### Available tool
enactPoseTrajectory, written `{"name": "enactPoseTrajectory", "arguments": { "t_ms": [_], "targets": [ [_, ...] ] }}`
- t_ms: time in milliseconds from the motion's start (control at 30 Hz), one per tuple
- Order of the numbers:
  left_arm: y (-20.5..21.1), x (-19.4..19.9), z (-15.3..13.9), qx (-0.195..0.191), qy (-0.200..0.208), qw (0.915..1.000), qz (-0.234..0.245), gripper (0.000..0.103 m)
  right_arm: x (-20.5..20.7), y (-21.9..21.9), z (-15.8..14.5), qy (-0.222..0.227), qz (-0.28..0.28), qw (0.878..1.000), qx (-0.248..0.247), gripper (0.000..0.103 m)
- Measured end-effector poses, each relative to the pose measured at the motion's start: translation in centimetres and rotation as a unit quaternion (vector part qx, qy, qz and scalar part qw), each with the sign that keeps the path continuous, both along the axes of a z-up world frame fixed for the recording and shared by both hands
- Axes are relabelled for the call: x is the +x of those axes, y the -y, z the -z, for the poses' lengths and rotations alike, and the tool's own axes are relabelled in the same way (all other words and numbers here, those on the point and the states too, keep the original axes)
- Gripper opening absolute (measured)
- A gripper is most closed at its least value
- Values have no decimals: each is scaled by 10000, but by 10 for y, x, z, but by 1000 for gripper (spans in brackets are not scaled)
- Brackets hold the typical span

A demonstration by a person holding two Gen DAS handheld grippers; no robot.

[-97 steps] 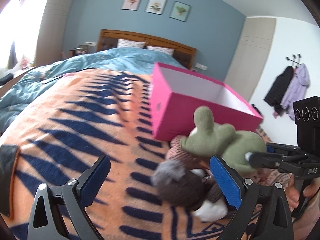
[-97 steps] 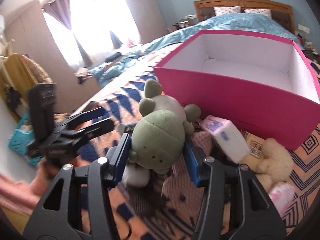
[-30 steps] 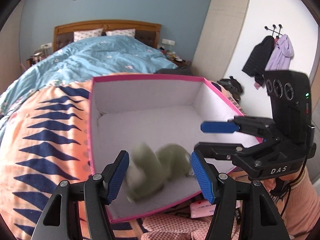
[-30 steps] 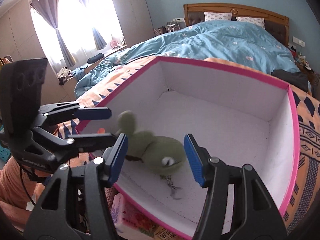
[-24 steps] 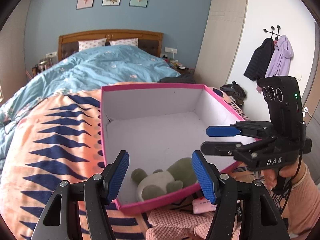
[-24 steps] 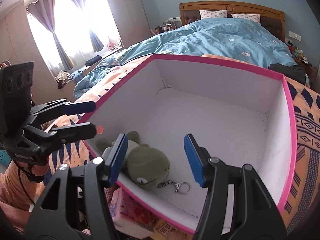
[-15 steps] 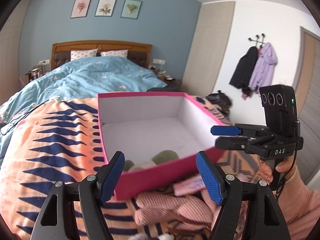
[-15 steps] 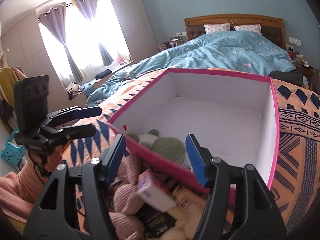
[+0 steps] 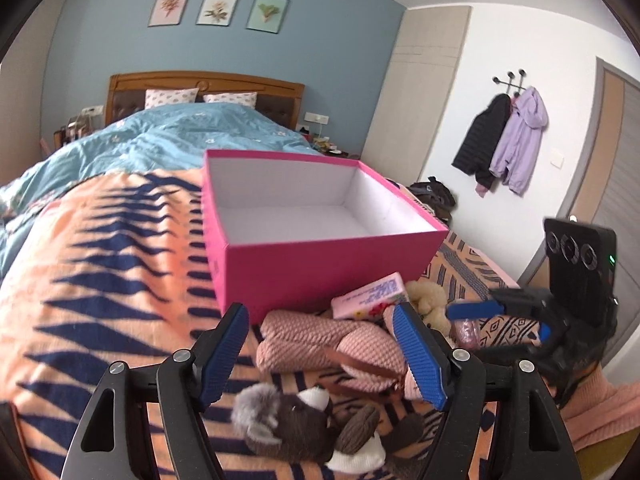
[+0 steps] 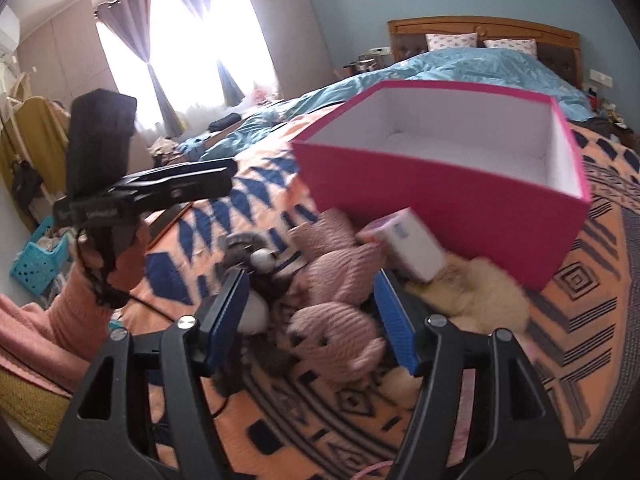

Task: Organize objects
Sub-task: 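Lower the frog plush into the pink box and open the right gripper, then reach the right gripper to the brown knitted plush and grasp it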

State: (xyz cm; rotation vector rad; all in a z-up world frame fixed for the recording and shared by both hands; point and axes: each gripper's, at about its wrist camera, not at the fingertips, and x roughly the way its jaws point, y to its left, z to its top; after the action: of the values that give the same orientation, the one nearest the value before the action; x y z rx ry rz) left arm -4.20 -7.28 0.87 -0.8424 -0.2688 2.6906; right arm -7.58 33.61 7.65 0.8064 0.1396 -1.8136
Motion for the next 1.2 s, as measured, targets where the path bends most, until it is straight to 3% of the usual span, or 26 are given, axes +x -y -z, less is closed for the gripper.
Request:
{"name": "enactPoseTrajectory", "arguments": {
  "t_ms": [200, 367, 467, 800, 1033, 1167, 1200],
  "targets": [
    [16, 12, 16, 219, 174, 9994, -215, 76, 31, 30, 5, -111, -610, 9980, 95, 67],
    [17, 14, 34, 218, 425, 9985, -252, 76, 41, 49, 22, 145, -803, 9965, 191, 67],
    [17, 12, 42, 192, 525, 9981, -266, 76, 54, 53, 30, 78, -897, 9955, 297, 67],
    [14, 4, 56, 64, 699, 9975, -120, 76, 65, 53, 67, 283, -588, 9945, 822, 67],
    [14, 16, 56, -73, 685, 9976, 120, 75, 60, 39, 53, 697, -752, 9947, 110, 67],
    [14, 25, 54, -173, 591, 9979, 193, 75, 48, 47, 60, 817, -458, 9953, 259, 66],
    [15, 25, 54, -171, 601, 9979, 176, 75, 46, 53, 65, 857, -422, 9947, 368, 60]
  ]
}}
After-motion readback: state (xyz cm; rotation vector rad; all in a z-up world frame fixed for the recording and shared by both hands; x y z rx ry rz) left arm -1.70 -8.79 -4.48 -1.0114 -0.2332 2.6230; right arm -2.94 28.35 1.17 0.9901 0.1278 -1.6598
